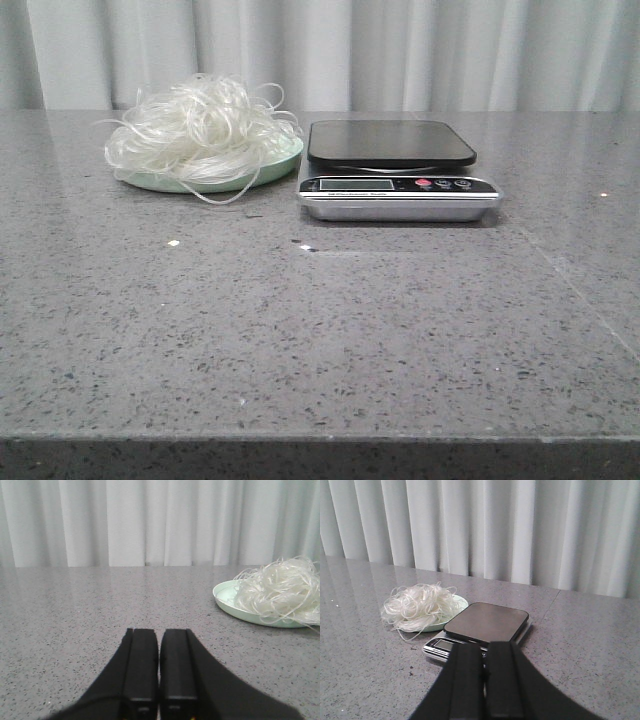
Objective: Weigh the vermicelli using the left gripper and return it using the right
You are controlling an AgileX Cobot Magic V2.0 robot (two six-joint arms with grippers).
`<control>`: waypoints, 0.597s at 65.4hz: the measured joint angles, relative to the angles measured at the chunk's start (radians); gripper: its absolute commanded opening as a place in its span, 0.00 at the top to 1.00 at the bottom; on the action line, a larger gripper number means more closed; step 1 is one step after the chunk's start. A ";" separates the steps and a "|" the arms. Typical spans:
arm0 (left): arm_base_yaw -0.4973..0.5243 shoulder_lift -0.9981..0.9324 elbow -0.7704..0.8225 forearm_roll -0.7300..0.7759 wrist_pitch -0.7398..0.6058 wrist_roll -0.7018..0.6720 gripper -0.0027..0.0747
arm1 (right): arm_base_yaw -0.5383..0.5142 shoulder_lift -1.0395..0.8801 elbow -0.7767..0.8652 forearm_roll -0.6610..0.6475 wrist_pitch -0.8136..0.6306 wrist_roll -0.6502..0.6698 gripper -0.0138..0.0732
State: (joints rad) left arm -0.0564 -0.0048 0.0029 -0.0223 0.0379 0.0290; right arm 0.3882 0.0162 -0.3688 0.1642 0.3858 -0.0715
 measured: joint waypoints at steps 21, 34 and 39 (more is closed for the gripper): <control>0.000 0.000 0.000 0.000 0.000 0.000 0.79 | -0.009 0.000 0.021 -0.002 -0.006 0.000 0.65; 0.000 0.000 0.000 0.000 0.000 0.000 0.79 | -0.162 0.000 0.109 -0.068 -0.059 0.000 0.65; 0.000 0.000 0.000 0.000 0.000 0.000 0.79 | -0.248 0.000 0.167 -0.076 -0.113 0.000 0.65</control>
State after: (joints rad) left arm -0.0564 -0.0048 0.0029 -0.0223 0.0379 0.0290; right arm 0.1404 0.0162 -0.2021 0.0886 0.2728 -0.0715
